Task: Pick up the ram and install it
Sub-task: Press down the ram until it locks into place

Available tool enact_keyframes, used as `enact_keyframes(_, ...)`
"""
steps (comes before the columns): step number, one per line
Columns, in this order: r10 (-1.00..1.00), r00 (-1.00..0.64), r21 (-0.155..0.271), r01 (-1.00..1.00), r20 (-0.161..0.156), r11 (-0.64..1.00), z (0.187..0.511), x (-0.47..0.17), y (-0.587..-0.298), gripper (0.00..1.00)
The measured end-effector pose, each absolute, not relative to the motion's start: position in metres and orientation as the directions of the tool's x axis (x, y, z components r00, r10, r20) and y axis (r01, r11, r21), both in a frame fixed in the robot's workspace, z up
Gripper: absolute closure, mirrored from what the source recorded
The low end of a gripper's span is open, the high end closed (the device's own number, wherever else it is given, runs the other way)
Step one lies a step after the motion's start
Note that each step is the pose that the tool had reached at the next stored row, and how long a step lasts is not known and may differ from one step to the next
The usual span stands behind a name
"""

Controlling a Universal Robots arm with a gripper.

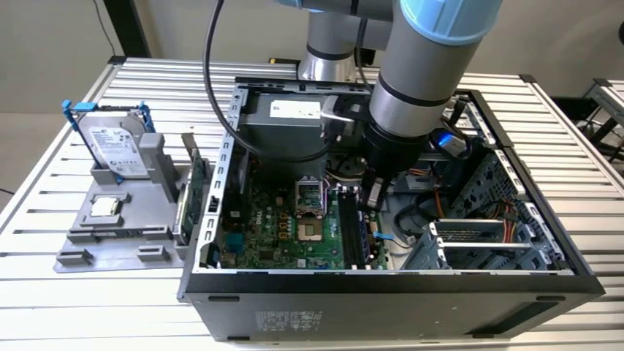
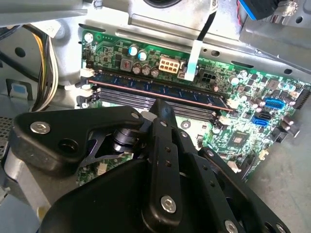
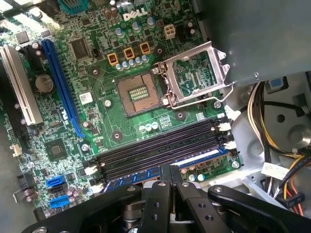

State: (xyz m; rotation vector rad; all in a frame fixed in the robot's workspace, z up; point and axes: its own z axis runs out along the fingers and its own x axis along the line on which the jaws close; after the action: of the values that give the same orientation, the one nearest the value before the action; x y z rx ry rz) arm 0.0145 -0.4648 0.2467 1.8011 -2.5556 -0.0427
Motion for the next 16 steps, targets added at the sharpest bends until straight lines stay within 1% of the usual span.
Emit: enact_keyframes(16, -0.947, -0.323, 0.031, -0.946, -0.004, 0.322, 0.2467, 0.0145, -0.4648, 1.0)
